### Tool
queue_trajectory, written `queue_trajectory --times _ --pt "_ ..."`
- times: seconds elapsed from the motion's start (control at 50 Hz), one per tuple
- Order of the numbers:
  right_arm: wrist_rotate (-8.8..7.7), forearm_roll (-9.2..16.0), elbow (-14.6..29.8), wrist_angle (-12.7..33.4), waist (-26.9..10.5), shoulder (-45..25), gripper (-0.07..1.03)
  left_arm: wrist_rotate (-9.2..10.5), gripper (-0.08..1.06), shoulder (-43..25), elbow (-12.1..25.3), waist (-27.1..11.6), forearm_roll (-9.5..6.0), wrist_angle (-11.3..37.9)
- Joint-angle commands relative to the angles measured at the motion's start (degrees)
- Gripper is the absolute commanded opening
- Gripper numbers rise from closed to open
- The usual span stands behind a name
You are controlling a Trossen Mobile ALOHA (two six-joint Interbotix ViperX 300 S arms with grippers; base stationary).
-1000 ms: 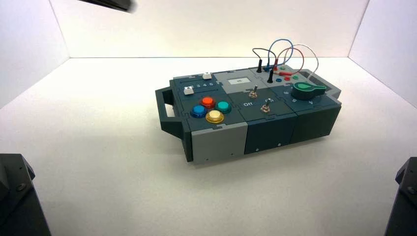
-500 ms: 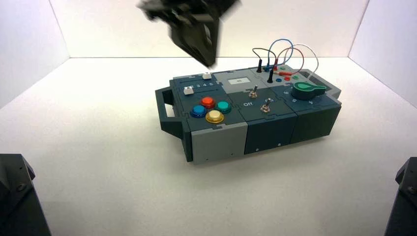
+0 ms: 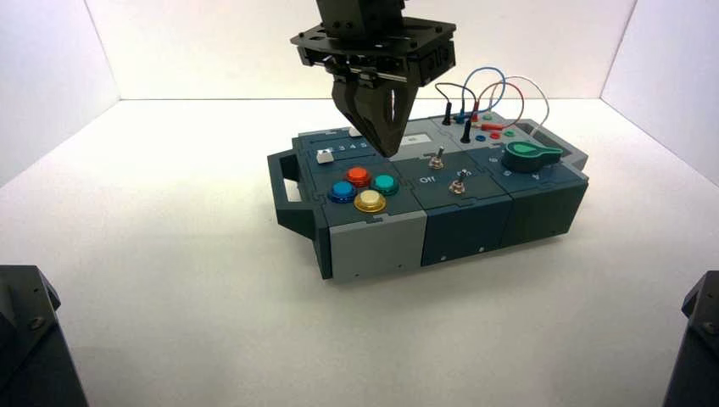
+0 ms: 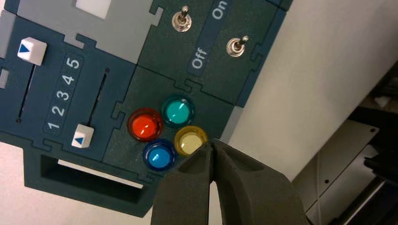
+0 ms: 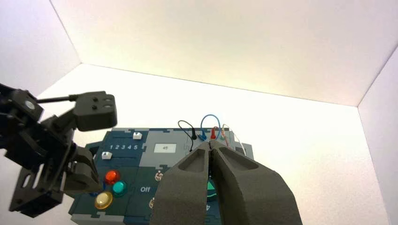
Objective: Push the green button with the left gripper.
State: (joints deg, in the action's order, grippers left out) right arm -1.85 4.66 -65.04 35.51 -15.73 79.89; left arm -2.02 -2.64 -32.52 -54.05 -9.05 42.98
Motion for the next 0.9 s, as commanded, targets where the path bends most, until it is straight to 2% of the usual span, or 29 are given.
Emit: queue_trajectory --times 0.02,0.46,0.72,0.9 --pt "0.09 0.09 0.97 -0.70 0.00 -0.44 -0.02 -0.35 -0.03 -0.35 1.49 -0.18 0.35 -0.09" --pt "0.09 0.09 0.97 -0.79 0.00 -0.44 -0.03 -2.64 -0.03 -4.75 3.60 -0.18 0.70 -0.09" --pt "0.18 0.09 0.97 -0.79 0.00 -0.44 -0.02 -2.90 -0.03 -6.15 5.27 -0.18 1.67 0.26" --pt "0.09 0.09 0.97 -0.79 0.09 -0.44 -0.03 -3.34 -0.03 -6.68 5.36 -0.18 1.67 0.35"
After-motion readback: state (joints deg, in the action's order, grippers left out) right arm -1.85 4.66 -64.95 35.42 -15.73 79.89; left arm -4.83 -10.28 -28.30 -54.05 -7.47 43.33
